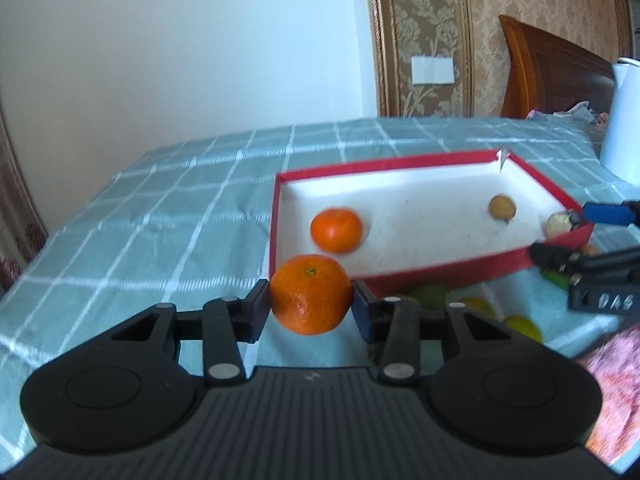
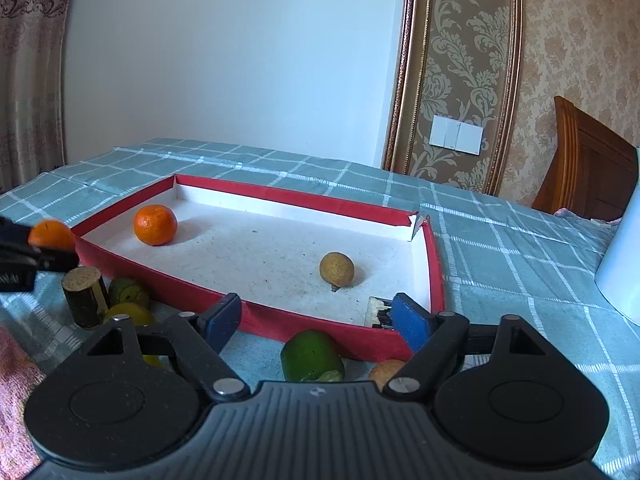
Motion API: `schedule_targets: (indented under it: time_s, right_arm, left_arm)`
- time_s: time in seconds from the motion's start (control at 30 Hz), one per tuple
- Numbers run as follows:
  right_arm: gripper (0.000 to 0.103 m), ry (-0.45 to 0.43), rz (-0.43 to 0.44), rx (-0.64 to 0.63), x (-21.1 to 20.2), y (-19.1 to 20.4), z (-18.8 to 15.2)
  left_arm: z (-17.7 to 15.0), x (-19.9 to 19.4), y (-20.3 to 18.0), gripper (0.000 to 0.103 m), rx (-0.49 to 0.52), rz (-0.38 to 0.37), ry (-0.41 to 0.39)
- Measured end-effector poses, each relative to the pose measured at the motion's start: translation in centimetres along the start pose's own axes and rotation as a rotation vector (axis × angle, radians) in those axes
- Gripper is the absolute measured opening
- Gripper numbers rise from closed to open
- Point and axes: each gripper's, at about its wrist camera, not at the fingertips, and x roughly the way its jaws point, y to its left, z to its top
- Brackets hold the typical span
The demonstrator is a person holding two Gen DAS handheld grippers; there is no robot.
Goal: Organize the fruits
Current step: 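Carry the mandarin into the tray and lower it beside the other orange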
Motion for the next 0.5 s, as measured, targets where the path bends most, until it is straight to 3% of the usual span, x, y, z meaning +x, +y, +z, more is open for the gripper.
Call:
schedule_targets:
  time_s: [0.2,0.5]
  right_arm:
    - [0.085,-0.003,-0.009,-0.005,0.1,0.0,-0.1]
    - [0.085,-0.001,-0.013,-0.008,0.2,0.2,0.0]
  left_arm:
    - [2.5,0.8,-1.3,0.040,0.031,-0.019,-0.049]
    - [5.7,5.6,-4.0,0.040,0.048,-0.057,-0.064]
